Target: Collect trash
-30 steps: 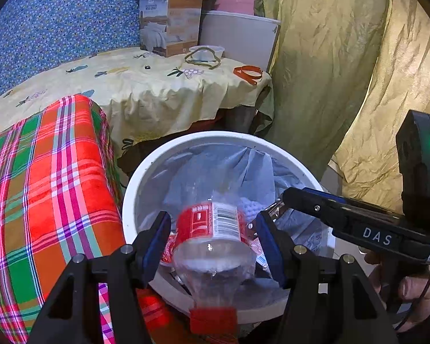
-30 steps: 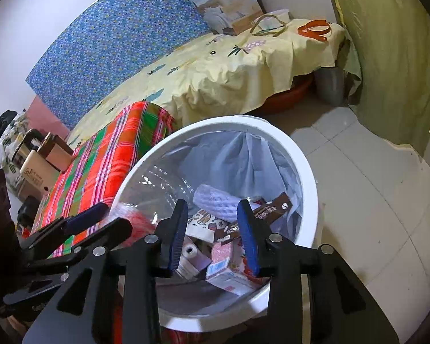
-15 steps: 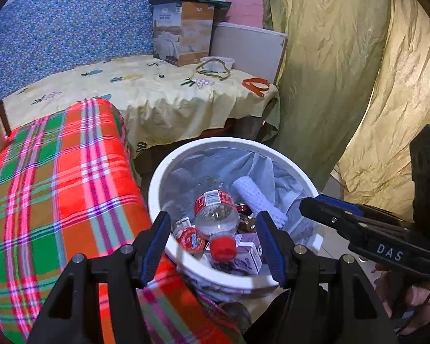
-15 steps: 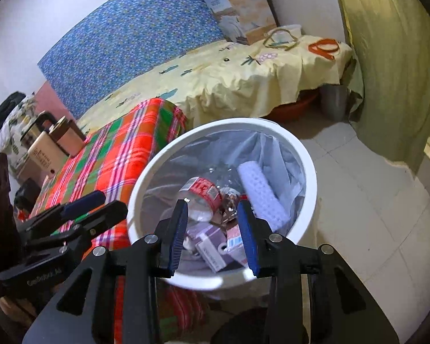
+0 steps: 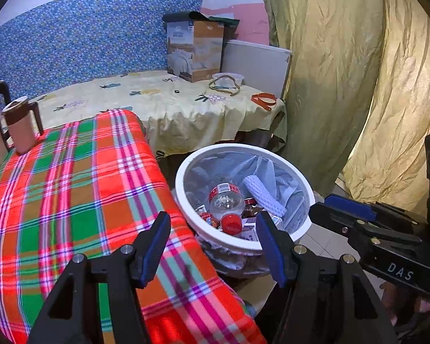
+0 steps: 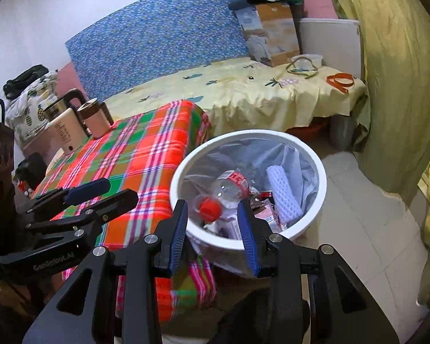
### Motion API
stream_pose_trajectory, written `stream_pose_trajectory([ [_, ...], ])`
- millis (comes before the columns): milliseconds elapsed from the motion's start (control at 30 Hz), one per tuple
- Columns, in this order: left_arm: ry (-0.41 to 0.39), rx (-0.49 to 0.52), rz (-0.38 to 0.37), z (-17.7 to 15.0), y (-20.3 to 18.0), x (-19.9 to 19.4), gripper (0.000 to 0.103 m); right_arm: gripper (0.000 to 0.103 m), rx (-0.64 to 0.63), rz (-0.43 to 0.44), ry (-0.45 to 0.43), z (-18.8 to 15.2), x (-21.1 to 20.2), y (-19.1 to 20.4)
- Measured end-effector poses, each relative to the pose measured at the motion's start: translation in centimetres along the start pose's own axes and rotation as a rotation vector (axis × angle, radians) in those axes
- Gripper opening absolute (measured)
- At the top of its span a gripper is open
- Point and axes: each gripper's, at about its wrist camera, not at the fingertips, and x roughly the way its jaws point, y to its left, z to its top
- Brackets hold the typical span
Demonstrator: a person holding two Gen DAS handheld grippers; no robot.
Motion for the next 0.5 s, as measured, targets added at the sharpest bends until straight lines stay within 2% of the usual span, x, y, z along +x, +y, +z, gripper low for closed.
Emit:
stream_pose_trajectory([
  [500, -0.037, -0.015, 0.033, -2.1, 0.3, -3.1, 0.064, 0.038, -0.047, -0.006, -0.004, -1.9, -1.6, 1.9],
])
